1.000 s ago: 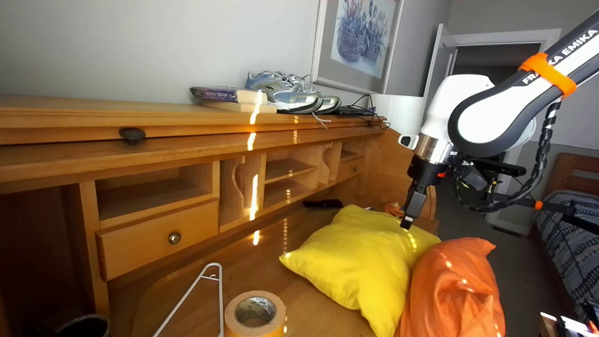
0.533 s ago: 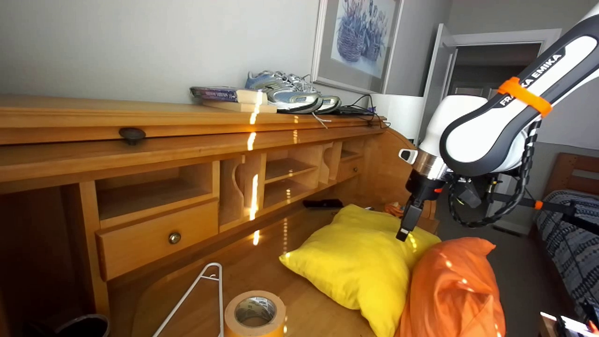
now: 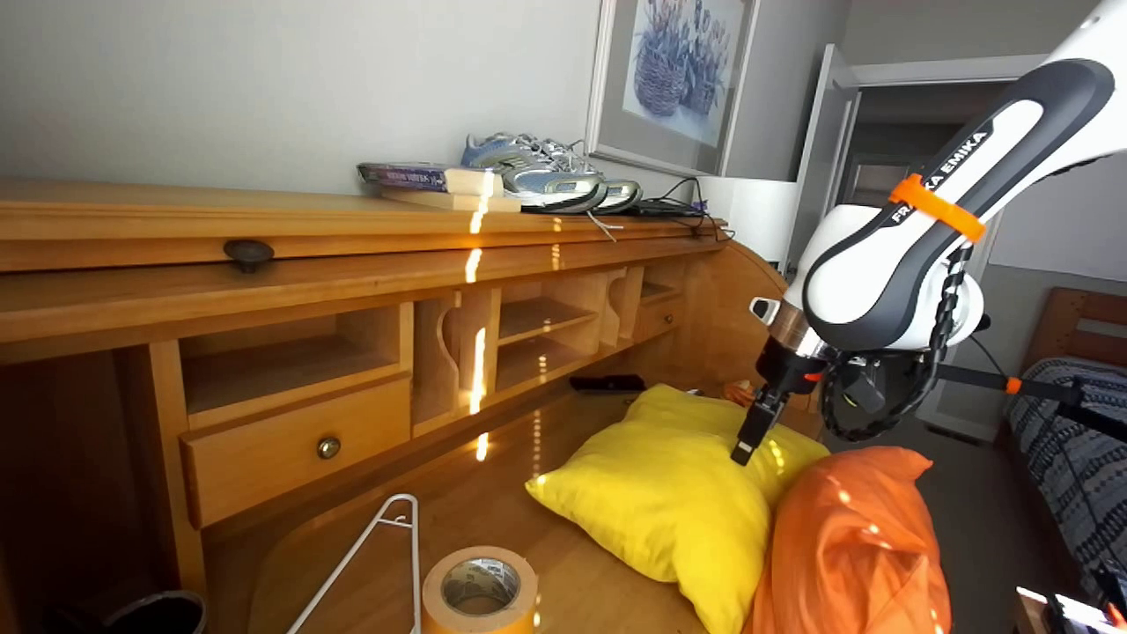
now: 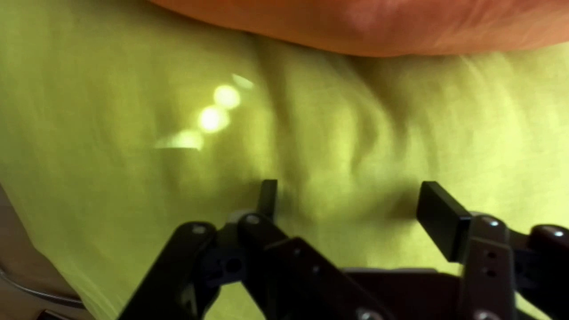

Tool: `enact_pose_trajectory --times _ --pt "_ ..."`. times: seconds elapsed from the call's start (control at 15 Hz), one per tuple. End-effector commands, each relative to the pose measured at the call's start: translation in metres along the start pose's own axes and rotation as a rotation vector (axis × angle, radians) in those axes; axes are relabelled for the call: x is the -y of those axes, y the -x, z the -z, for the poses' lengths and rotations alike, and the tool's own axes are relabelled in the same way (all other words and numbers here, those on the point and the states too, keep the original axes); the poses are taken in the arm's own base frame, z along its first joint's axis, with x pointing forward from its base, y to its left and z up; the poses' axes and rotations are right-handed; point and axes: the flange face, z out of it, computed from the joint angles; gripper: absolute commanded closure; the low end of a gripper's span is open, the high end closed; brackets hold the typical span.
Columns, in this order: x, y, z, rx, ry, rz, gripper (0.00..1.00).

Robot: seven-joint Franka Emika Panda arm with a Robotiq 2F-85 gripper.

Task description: Move the yellow pillow backwards, then put the shoes on the yellow pillow

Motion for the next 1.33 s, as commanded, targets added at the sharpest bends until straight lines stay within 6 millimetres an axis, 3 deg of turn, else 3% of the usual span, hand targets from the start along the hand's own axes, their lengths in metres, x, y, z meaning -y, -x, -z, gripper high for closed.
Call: enact_pose_trajectory --times 0.0,0.33,0.47,1.27 --pt "0.001 -0.003 -0.017 0.002 0.002 -0.007 0.51" --pt "0.001 -0.014 -0.022 -0.005 -0.010 -0.025 0.89" --pt "0.003 -0.021 -0.020 -0.018 -0.019 -0.032 0.99" --pt "0.015 -0.076 0.014 -0.140 -0.035 -0.022 0.99"
